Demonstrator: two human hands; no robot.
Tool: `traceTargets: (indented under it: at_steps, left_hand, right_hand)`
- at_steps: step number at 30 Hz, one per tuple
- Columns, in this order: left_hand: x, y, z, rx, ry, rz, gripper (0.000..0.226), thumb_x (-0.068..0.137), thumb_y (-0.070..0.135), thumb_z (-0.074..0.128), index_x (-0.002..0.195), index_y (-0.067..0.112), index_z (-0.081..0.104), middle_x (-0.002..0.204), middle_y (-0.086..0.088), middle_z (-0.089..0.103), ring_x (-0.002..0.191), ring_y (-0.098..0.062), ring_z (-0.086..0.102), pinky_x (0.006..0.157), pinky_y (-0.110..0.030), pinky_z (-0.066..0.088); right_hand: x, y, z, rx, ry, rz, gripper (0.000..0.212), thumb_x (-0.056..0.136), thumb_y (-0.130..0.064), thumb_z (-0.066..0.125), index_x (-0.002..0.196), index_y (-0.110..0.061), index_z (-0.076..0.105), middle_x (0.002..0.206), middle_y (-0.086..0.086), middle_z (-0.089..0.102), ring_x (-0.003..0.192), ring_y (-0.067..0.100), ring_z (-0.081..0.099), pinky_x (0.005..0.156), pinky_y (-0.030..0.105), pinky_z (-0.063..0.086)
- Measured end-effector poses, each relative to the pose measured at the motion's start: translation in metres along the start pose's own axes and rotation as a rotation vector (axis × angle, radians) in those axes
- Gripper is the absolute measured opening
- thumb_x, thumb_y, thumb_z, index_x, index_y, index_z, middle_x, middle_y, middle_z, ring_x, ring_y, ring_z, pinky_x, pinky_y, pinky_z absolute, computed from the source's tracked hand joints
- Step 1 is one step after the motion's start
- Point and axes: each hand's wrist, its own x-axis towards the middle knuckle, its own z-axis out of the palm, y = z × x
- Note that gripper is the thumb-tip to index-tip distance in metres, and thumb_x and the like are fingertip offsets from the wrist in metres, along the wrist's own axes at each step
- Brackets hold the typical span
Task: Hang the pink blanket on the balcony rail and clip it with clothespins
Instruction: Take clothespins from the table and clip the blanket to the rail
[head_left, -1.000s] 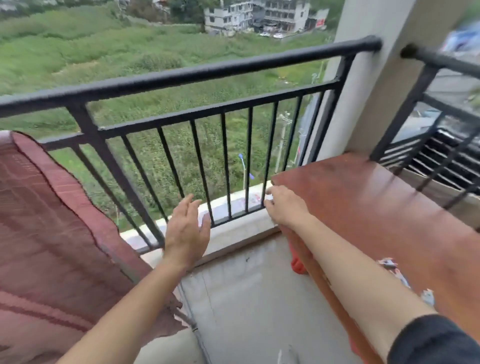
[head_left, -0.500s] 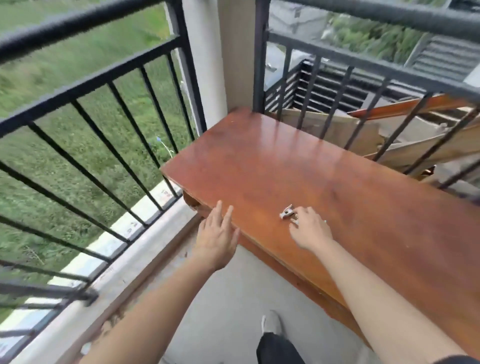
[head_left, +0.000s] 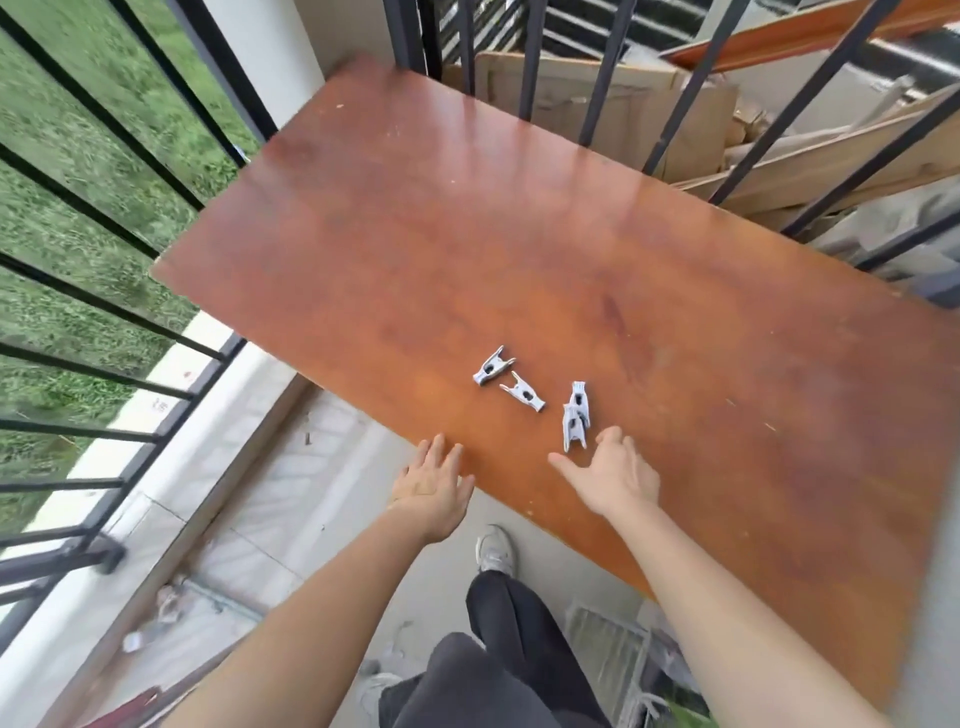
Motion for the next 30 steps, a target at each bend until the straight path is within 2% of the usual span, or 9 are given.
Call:
traceTargets:
  at_steps: [2,6,11,15,18,21,25,27,30]
  left_hand:
    - [0.001,-0.003,0.003,0.053,-0.07,0.008,0.06,0.103,0.047,0.023,0.156,0.021,0.014,0.164,-0.003,-0.011,0.151,-0.022,-0.008,0.119,-0.044,0.012]
    - [-0.001,-0.013,0.005,0.032,-0.072,-0.006,0.059,0.103,0.046,0.026,0.155,0.022,0.017,0.164,-0.002,-0.005,0.151,-0.022,-0.005,0.12,-0.044,0.014]
    - [-0.023,-0.028,-0.006,-0.066,0.008,-0.102,0.056,0.103,0.042,0.029,0.154,0.021,0.019,0.164,-0.006,0.004,0.151,-0.024,-0.001,0.119,-0.043,0.016]
    - [-0.058,-0.056,-0.02,-0.137,0.127,-0.189,0.056,0.103,0.042,0.03,0.153,0.02,0.02,0.164,-0.007,0.002,0.15,-0.023,-0.003,0.119,-0.044,0.015]
    - [-0.097,-0.093,-0.029,-0.201,0.246,-0.25,0.056,0.102,0.042,0.032,0.152,0.02,0.021,0.164,-0.006,0.003,0.15,-0.024,-0.001,0.119,-0.044,0.014]
    - [-0.147,-0.145,-0.027,-0.249,0.412,-0.34,0.056,0.101,0.044,0.035,0.152,0.022,0.024,0.163,-0.006,0.007,0.149,-0.024,0.006,0.119,-0.044,0.015]
    - [-0.235,-0.215,-0.016,-0.269,0.686,-0.491,0.051,0.099,0.039,0.041,0.146,0.021,0.033,0.158,-0.005,0.024,0.142,-0.026,0.026,0.112,-0.041,0.028]
    - [-0.282,-0.247,-0.007,-0.274,0.828,-0.568,0.044,0.097,0.034,0.044,0.139,0.019,0.044,0.143,-0.005,0.044,0.128,-0.027,0.045,0.101,-0.04,0.039]
    - [-0.349,-0.286,0.015,-0.307,1.072,-0.667,0.033,0.09,0.028,0.048,0.119,0.017,0.061,0.107,-0.002,0.065,0.097,-0.027,0.064,0.077,-0.038,0.05]
  right_hand:
    - [0.004,0.0,0.004,-0.035,0.016,-0.011,0.074,0.082,-0.077,0.049,0.124,-0.015,0.048,0.119,0.006,0.059,0.109,0.029,0.062,0.083,0.037,0.049]
    - [0.008,-0.009,0.004,-0.066,0.03,-0.047,0.048,0.096,-0.055,0.041,0.12,-0.015,0.051,0.116,0.007,0.061,0.106,0.03,0.063,0.083,0.038,0.051]
    - [0.001,-0.033,-0.012,0.003,0.079,-0.125,0.047,0.093,-0.05,0.039,0.118,-0.013,0.052,0.111,0.008,0.062,0.102,0.033,0.064,0.08,0.039,0.048]
    - [-0.022,-0.078,-0.026,0.084,0.206,-0.323,0.036,0.091,-0.046,0.044,0.108,-0.014,0.049,0.106,0.008,0.061,0.098,0.034,0.063,0.077,0.04,0.047]
    - [-0.051,-0.132,-0.028,0.147,0.244,-0.526,0.031,0.09,-0.043,0.048,0.101,-0.014,0.048,0.101,0.008,0.058,0.095,0.035,0.061,0.072,0.041,0.046]
    - [-0.092,-0.195,-0.021,0.167,0.145,-0.726,0.03,0.091,-0.045,0.049,0.091,-0.015,0.046,0.089,0.008,0.056,0.09,0.037,0.061,0.069,0.04,0.043]
    - [-0.171,-0.272,0.001,0.182,0.003,-0.963,0.03,0.092,-0.043,0.056,0.086,-0.015,0.048,0.082,0.007,0.057,0.081,0.033,0.057,0.065,0.036,0.035]
    - [-0.215,-0.304,0.015,0.223,-0.071,-1.024,0.027,0.088,-0.042,0.062,0.084,-0.017,0.052,0.079,0.004,0.06,0.075,0.028,0.055,0.066,0.035,0.038]
    - [-0.282,-0.346,0.043,0.276,-0.174,-1.122,0.022,0.082,-0.033,0.074,0.081,-0.018,0.058,0.076,0.002,0.065,0.075,0.025,0.061,0.065,0.031,0.041]
